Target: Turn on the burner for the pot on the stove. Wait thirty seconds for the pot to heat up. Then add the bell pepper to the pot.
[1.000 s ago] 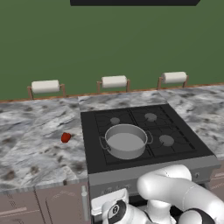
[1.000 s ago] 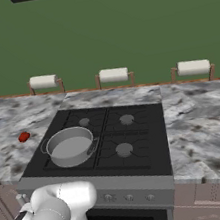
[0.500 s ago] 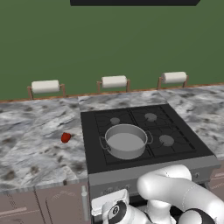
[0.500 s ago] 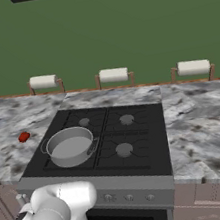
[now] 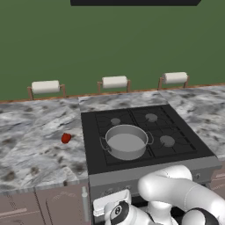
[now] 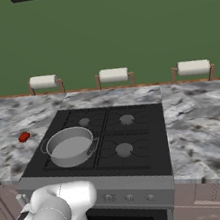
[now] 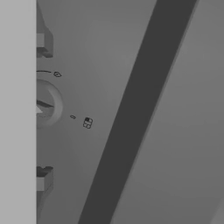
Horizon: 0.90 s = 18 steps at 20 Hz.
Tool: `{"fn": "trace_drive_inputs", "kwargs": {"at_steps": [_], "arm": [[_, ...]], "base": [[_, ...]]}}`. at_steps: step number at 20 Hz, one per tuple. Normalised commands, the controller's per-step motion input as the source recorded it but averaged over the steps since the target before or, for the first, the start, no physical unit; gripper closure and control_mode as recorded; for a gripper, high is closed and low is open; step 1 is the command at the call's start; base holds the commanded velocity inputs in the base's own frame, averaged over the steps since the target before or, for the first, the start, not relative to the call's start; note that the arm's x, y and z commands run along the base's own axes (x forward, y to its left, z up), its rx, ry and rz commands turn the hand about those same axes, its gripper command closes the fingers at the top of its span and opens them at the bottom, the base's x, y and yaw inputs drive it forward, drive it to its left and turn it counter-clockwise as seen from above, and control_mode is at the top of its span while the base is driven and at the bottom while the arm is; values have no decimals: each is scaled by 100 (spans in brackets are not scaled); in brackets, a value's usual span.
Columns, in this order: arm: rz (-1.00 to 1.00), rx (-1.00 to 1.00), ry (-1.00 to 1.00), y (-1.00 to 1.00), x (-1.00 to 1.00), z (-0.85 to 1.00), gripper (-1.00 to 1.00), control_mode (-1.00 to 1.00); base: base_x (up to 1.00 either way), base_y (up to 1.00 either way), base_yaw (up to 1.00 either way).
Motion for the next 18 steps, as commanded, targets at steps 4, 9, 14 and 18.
{"fn": "trace_drive_inputs", "kwargs": {"at_steps": [4, 9, 14, 18], "arm": [[0, 0, 0, 0, 0, 0, -100, -100], [0, 0, 0, 0, 0, 0, 100, -100], [0, 0, 0, 0, 0, 0, 100, -100], [0, 0, 0, 0, 0, 0, 100, -100]], "base": [[0, 0, 0], [0, 0, 0], [0, 0, 0], [0, 0, 0]]}}
